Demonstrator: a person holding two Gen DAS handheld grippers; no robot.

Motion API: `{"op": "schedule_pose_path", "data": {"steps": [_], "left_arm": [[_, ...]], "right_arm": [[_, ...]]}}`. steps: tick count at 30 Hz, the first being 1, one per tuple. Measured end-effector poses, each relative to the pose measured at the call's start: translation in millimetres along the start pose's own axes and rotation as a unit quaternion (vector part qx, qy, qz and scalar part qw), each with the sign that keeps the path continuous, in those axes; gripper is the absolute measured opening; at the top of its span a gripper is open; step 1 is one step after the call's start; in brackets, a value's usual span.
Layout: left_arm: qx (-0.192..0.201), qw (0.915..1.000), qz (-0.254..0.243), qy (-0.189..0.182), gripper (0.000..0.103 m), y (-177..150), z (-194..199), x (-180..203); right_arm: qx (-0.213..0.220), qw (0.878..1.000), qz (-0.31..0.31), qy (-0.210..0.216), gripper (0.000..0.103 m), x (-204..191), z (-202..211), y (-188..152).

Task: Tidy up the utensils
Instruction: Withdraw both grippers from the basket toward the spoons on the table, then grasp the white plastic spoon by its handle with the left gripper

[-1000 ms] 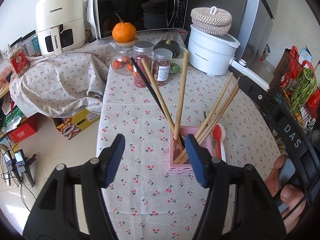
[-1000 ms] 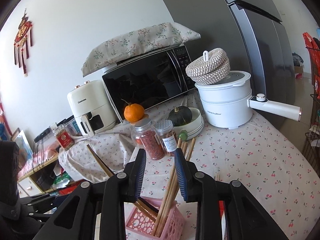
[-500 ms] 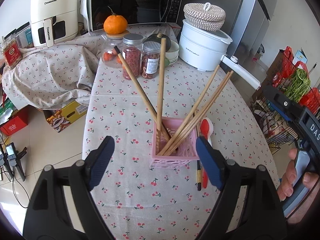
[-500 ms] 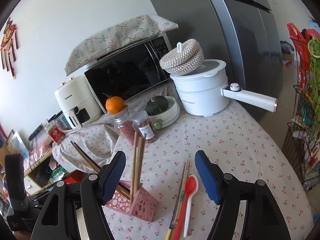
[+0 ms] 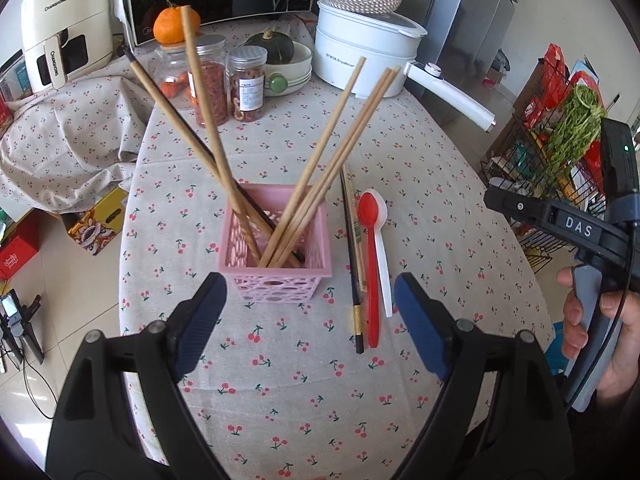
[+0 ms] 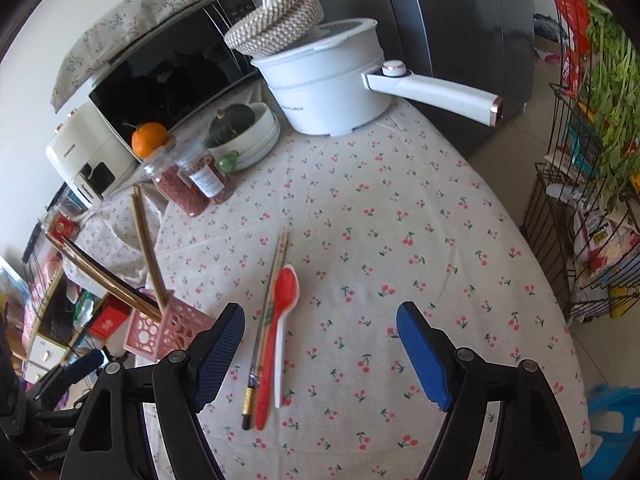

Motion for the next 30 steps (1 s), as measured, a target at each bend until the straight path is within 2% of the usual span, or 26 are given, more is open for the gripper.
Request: {"op": "schedule_pose_path", "data": {"steps": [3, 7, 11, 13, 15, 17, 19, 22, 26, 30], "left_arm": [[0.006, 0.999, -0.034, 0.027, 0.086, -0.3, -0.5, 12.9], [-0.01, 0.998, -0.053, 0.032, 0.086, -1.3, -14.3, 29.4], [-0.038, 0.9965, -0.068, 0.031, 0.086, -1.2, -37.0, 51.4], [-0.037, 0.9953, -0.079, 0.042, 0.085, 3.4, -45.1, 62.0], [-0.031, 0.9933, -0.092, 0.063, 0.079, 10.1, -49.3, 71.1], [-0.037, 0.9914, -0.105, 0.068, 0.058, 13.3, -56.6, 82.8], [-0.04, 0.9895, -0.111, 0.084, 0.055, 14.2, -63.3, 90.6], [-0.023, 0.987, -0.121, 0.103, 0.055, 17.1, -67.3, 94.6], [-0.027, 0.9889, -0.117, 0.088, 0.046, 23.2, -71.8, 97.7], [-0.039, 0.9892, -0.124, 0.068, 0.033, 33.0, -80.8, 116.2]], "right_arm": [[-0.043, 0.999, 0.008, -0.023, 0.08, 18.9, -13.4, -7.7], [-0.088, 0.994, 0.031, -0.057, 0.08, 36.2, -28.5, -17.5], [-0.1, 0.99, 0.051, -0.088, 0.08, 46.3, -34.4, -16.6], [-0.1, 0.989, 0.051, -0.096, 0.08, 51.1, -34.7, -13.1], [-0.1, 0.989, 0.051, -0.1, 0.08, 53.7, -34.8, -9.1], [-0.1, 0.989, 0.049, -0.098, 0.08, 55.6, -35.8, -5.9], [-0.102, 0.99, 0.041, -0.092, 0.08, 56.8, -36.3, -3.6], [-0.104, 0.99, 0.031, -0.086, 0.08, 60.0, -36.1, -3.5], [-0.096, 0.992, 0.03, -0.082, 0.08, 60.2, -32.1, -0.2], [-0.093, 0.993, 0.014, -0.072, 0.08, 62.8, -30.7, 4.5]]}}
Point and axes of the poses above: each gripper's, at about its wrist camera, not at the fingertips, and z roughly against the way its jaws point, x to its right, y to its top, the point moved 10 cm from there along -z, roughly the way its jaws point, and after that the axes turned 11 degrees about -x, right-handed, at the moved point
